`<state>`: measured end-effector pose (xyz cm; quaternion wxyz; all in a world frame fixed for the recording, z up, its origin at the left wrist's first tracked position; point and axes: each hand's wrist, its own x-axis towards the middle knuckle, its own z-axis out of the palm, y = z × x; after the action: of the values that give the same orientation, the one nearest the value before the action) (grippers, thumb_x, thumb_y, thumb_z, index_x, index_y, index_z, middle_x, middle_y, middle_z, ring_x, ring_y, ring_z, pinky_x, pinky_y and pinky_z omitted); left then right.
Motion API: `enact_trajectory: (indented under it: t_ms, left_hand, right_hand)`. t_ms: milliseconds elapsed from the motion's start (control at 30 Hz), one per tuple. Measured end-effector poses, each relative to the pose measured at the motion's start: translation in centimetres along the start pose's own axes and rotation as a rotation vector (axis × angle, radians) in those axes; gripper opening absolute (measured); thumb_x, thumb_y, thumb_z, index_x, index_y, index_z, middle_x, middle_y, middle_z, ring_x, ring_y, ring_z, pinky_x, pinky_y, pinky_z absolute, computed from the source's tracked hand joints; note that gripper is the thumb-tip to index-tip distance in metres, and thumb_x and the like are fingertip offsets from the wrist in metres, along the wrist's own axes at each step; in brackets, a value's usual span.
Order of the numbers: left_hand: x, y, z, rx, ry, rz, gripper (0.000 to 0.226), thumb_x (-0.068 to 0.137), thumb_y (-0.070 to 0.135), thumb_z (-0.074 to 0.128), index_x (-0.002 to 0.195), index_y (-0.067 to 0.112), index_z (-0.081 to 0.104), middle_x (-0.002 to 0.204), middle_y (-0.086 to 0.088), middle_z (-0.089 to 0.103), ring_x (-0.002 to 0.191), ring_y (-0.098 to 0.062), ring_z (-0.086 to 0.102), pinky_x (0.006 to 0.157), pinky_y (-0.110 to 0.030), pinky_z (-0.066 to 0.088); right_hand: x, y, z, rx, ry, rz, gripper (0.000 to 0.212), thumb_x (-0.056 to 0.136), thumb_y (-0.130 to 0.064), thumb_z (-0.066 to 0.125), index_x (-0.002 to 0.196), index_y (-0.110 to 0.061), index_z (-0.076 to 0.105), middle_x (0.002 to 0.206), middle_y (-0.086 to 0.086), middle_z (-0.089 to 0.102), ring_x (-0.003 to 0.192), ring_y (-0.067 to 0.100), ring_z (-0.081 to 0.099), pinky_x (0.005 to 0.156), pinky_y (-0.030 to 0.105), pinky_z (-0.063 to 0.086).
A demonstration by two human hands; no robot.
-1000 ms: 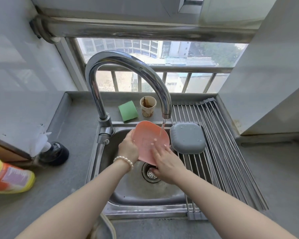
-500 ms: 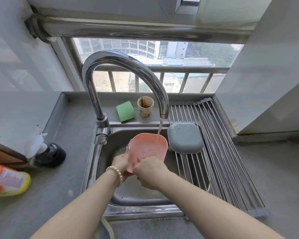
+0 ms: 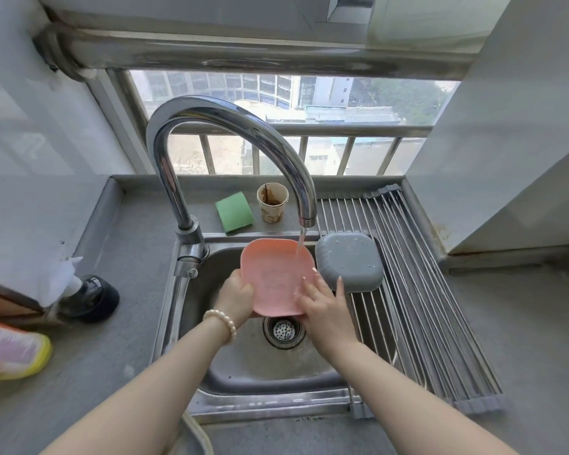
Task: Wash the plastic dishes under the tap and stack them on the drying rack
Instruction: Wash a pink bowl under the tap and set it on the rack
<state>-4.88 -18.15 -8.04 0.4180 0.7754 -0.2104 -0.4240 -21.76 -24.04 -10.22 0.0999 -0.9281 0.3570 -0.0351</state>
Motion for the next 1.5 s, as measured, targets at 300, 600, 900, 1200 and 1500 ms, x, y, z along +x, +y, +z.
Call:
enact_trajectory:
  t_ms: [300,600,900,1200,1500]
  left_hand:
    - [-0.5,-1.6,-0.9,-0.085,-0.051,-0.185,0.071,0.082,-0.015,0.025,0.131,0.035,0.038,0.117,-0.005,0.047,0.1,-0.037,0.052,0.057,-0.059,0.055]
    - [-0.7,-2.0,-0.2,-0.206,-0.058,-0.274,0.068,0.083,-0.016,0.026,0.118,0.039,0.044,0.124,-0.007,0.05,0.105,-0.038,0.054,0.05,-0.048,0.057]
    - [-0.6,-1.1,0.1,-0.228,-0.055,-0.233,0.069,0.083,-0.016,0.026,0.123,0.036,0.045,0.12,-0.005,0.051,0.1,-0.035,0.055,0.055,-0.054,0.056]
    - [-0.2,-0.8,0.9,-0.342,-0.042,-0.18,0.042,0.101,0.021,0.039,0.138,0.04,0.036,0.124,-0.002,0.051,0.098,-0.028,0.06,0.067,-0.054,0.057]
    - [0.3,-0.1,1.4,-0.267,0.071,-0.275,0.025,0.096,0.017,0.04,0.116,0.007,0.052,0.11,-0.018,0.061,0.084,-0.032,0.065,0.086,-0.053,0.052]
  right_hand:
    - [2.0,3.7,-2.7,0.267,0.109,0.544,0.062,0.078,-0.042,0.067,0.134,-0.019,0.052,0.143,0.013,0.041,0.134,0.027,0.034,0.111,0.036,0.022]
    - [4.3,7.0,-1.5,0.04,-0.109,0.86,0.12,0.062,-0.082,0.058,0.152,-0.025,0.004,0.145,0.02,0.02,0.13,0.037,0.03,0.105,0.045,0.027]
    - [3.1,10.8,-1.7,-0.044,-0.057,0.881,0.114,0.064,-0.083,0.054,0.152,-0.028,0.008,0.144,0.02,0.021,0.129,0.037,0.029,0.106,0.046,0.027]
    - [3.1,8.3,-2.6,-0.03,0.042,0.67,0.091,0.086,-0.074,0.028,0.153,-0.019,-0.001,0.158,0.02,-0.006,0.146,0.036,-0.003,0.114,0.054,0.0]
    - [1.8,-3.4,-0.4,0.218,0.045,-0.057,0.053,0.084,-0.061,0.042,0.07,-0.015,0.064,0.072,0.004,0.068,0.069,0.024,0.061,0.066,0.031,0.045]
